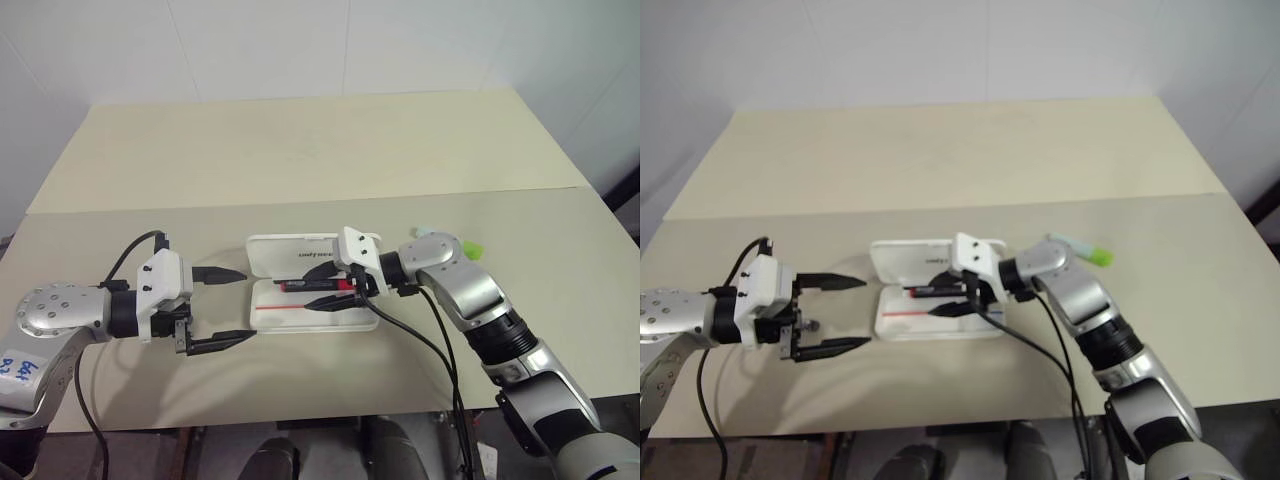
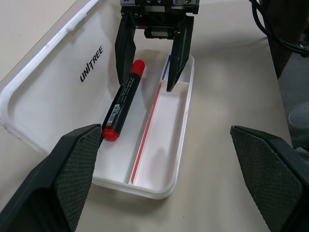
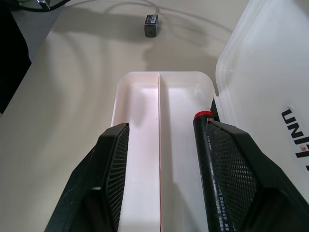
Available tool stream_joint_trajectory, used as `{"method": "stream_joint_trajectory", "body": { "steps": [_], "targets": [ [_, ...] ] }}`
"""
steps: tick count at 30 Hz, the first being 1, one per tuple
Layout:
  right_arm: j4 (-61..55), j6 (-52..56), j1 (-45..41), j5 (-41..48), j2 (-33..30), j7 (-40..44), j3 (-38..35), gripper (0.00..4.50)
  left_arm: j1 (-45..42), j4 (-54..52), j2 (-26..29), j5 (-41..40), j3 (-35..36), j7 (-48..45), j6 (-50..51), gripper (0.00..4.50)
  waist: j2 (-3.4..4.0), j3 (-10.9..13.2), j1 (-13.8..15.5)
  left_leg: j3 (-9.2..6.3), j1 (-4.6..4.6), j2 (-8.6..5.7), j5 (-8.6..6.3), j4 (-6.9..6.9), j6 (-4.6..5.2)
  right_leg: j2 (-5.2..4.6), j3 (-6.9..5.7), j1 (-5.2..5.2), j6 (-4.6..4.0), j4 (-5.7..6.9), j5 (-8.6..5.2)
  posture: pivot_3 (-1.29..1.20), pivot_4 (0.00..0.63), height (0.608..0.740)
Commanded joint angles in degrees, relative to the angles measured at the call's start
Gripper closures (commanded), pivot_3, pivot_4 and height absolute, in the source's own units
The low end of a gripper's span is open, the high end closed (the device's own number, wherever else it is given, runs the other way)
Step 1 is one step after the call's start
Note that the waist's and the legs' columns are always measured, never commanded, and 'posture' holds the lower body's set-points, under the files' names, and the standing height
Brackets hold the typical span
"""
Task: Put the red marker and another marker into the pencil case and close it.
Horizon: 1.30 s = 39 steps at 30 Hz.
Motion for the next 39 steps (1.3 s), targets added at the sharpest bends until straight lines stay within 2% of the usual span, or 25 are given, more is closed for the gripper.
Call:
{"method": "stream_joint_trajectory", "body": {
  "steps": [1,16,27,30,33,36,38,39],
  "targets": [
    [-3.8,1.5,-0.7,3.0,-0.2,0.6,-3.0,1.81,-0.5,-1.1,0.1,-0.3,0.6,0.1,-0.6,0.0,0.0,0.0,0.0,0.0,0.0,0.0,0.0,0.0,0.0,0.0,0.0,0.0,0.0,0.0,0.0,0.0,0.15,0.74],
    [-10.8,9.6,0.9,10.5,-6.2,3.3,-7.2,1.81,-1.0,-0.6,-0.1,-0.2,0.0,-0.1,-0.8,0.0,-0.01,0.0,0.1,0.01,0.0,0.0,0.0,0.0,0.01,-0.01,0.0,0.0,0.0,-0.01,0.0,0.0,0.15,0.74],
    [-16.8,17.5,4.4,17.8,-20.9,9.4,-13.0,1.81,-0.5,-0.6,-0.3,-0.2,0.2,-0.1,-1.0,0.0,-0.02,0.0,0.3,0.13,0.0,0.01,-0.02,0.01,0.04,-0.04,0.01,0.01,0.0,-0.03,0.0,0.0,0.15,0.74],
    [-14.8,18.4,3.9,18.1,-24.7,10.1,-14.7,1.81,-0.7,-0.4,-0.5,0.0,-0.1,-0.1,-1.3,0.0,-0.03,0.0,0.3,0.21,0.01,0.01,-0.04,0.02,0.07,-0.04,0.04,0.01,0.01,-0.03,0.01,0.0,0.15,0.74],
    [-8.9,15.7,2.0,15.3,-25.8,8.5,-15.4,1.81,-0.9,0.0,-0.7,0.2,-0.3,-0.1,-1.6,0.0,-0.04,0.0,0.2,0.26,0.02,0.01,-0.04,0.04,0.07,-0.04,0.06,0.01,0.01,-0.03,0.02,0.0,0.15,0.74],
    [0.3,7.3,-0.5,8.5,-25.3,6.4,-14.0,0.92,-1.4,0.6,-1.1,0.6,-0.9,0.0,-2.1,0.0,-0.04,0.0,0.3,0.35,0.04,0.02,-0.04,0.08,0.08,-0.04,0.1,0.02,-0.01,-0.04,0.09,0.0,0.15,0.74],
    [5.2,2.8,-1.8,5.4,-24.7,6.4,-12.9,0.11,-1.8,0.9,-1.3,0.8,-1.2,0.1,-2.3,0.0,-0.04,0.0,0.2,0.37,0.04,0.02,-0.03,0.08,0.09,-0.03,0.1,0.01,-0.01,-0.04,0.1,0.0,0.15,0.74],
    [8.1,1.9,-2.7,4.5,-24.0,6.3,-12.7,0.05,-2.1,1.1,-1.5,0.9,-1.3,0.1,-2.5,0.0,-0.05,0.0,0.2,0.37,0.04,0.02,-0.03,0.06,0.09,-0.03,0.1,0.01,-0.01,-0.05,0.1,0.0,0.15,0.74]
  ]
}}
